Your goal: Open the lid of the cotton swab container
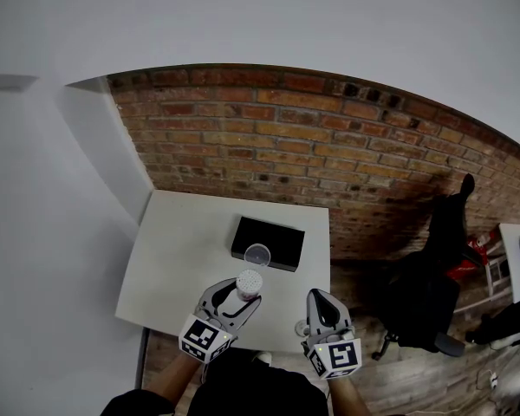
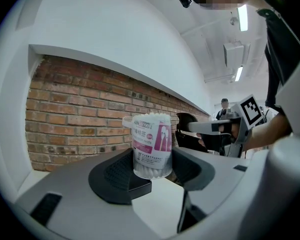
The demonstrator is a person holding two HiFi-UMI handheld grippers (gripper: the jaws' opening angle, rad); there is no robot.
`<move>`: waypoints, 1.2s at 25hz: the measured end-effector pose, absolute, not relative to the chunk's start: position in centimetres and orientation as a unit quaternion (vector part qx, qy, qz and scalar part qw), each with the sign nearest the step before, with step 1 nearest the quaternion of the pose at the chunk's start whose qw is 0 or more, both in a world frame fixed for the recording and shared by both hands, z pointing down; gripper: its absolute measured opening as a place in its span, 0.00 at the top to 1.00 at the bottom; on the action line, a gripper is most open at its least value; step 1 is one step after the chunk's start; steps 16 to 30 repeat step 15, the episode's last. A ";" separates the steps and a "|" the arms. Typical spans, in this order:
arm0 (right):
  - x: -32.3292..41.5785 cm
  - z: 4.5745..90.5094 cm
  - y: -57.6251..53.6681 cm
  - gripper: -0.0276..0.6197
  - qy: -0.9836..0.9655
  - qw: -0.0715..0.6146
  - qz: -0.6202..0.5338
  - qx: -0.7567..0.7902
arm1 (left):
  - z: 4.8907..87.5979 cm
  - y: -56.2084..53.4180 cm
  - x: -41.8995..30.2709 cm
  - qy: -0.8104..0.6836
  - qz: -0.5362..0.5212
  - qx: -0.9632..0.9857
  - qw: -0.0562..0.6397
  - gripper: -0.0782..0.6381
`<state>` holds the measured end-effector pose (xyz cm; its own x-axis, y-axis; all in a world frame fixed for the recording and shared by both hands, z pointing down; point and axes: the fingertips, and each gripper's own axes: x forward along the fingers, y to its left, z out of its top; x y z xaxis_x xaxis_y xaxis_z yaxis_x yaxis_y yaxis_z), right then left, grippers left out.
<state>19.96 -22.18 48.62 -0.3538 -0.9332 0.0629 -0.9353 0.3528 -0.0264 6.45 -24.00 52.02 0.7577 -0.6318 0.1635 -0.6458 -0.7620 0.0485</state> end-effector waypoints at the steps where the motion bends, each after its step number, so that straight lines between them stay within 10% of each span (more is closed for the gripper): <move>1: 19.9 48.7 -22.2 0.93 -0.822 0.019 0.029 0.568 | 52.1 -24.0 6.5 -0.340 0.069 0.936 0.052 0.54; 30: 19.4 49.3 -22.0 0.93 -0.827 0.020 0.033 0.561 | 53.0 -23.7 7.0 -0.331 0.073 0.939 0.062 0.54</move>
